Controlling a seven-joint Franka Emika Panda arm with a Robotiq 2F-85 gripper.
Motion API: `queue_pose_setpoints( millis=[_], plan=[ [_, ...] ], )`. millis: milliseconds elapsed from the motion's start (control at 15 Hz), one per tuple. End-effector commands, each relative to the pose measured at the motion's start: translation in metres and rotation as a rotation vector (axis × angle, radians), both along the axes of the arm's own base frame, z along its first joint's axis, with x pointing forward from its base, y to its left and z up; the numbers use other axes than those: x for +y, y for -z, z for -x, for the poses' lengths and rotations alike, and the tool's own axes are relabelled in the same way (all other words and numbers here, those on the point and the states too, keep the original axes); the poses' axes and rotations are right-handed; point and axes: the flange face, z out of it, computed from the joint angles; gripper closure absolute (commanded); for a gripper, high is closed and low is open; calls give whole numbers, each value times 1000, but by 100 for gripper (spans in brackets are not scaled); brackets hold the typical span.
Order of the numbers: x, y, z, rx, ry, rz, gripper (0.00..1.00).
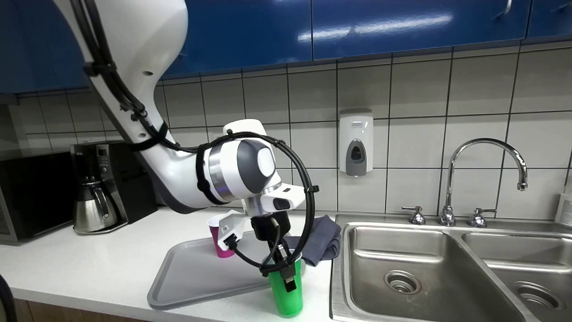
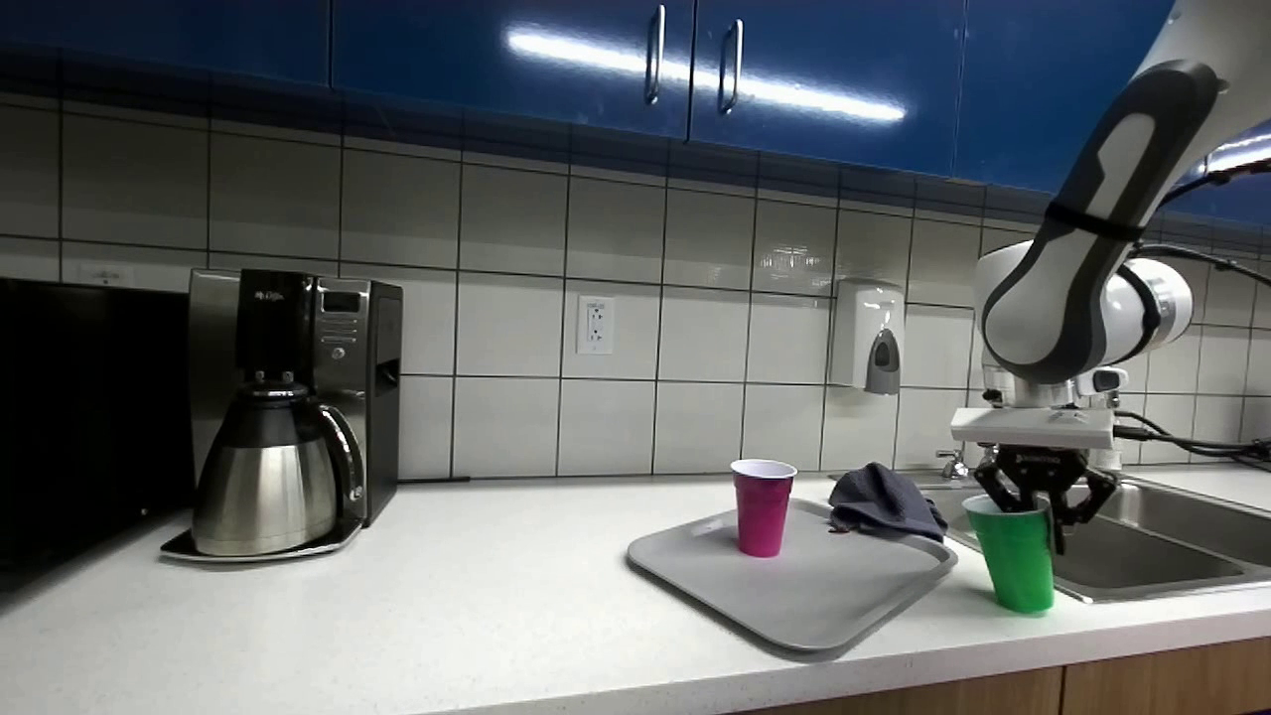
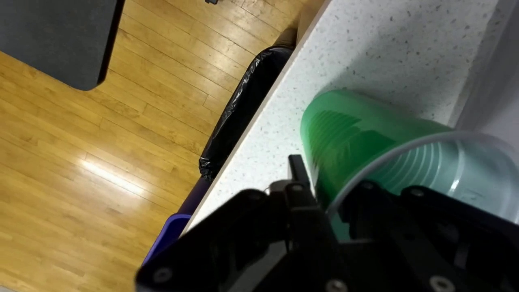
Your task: Move the cups to the counter
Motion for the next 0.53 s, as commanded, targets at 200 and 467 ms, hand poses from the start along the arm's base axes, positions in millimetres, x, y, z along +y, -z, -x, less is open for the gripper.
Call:
queue_pose_setpoints(
  millis=[200,467],
  plan=[
    [6,-7,-4,-57,32,6,25],
    [8,-18,-6,-77,31,19,0]
  ],
)
